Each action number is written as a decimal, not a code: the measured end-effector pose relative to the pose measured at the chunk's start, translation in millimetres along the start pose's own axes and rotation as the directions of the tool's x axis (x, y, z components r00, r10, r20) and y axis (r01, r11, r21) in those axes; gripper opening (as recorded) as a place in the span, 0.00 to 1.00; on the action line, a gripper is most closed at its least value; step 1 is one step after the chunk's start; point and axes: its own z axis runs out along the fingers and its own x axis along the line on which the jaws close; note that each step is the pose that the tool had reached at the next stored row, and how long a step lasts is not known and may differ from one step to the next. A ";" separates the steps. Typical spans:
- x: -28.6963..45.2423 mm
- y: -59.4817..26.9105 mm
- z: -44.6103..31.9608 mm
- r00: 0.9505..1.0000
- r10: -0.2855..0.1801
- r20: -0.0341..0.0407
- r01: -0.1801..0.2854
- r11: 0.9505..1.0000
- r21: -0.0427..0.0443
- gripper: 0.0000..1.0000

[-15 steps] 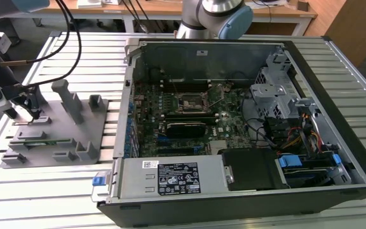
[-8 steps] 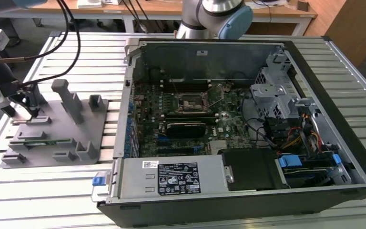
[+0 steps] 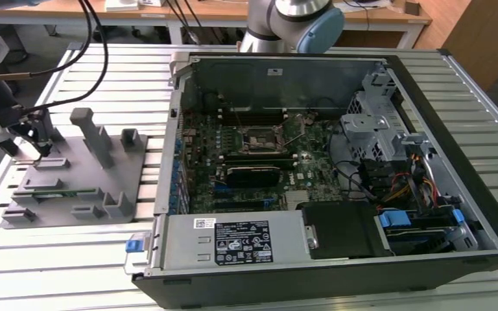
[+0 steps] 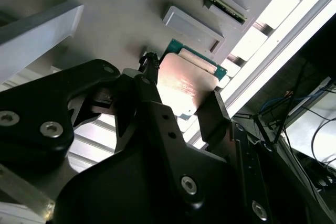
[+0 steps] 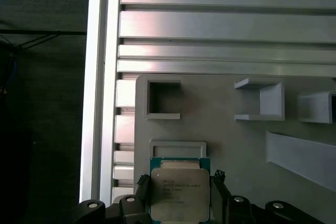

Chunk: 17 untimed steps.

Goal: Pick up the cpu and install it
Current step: 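Pick up the cpu and move it towards the insertion slot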

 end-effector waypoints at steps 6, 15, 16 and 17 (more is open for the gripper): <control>0.1 0.4 -5.0 1.000 0.000 0.000 0.000 1.000 0.000 0.54; 0.2 0.8 -10.8 1.000 0.000 0.000 0.000 1.000 0.000 0.54; 0.2 0.9 -11.8 1.000 0.000 0.000 0.000 1.000 0.000 0.54; 0.2 0.9 -12.8 1.000 0.000 0.000 0.000 1.000 0.000 0.54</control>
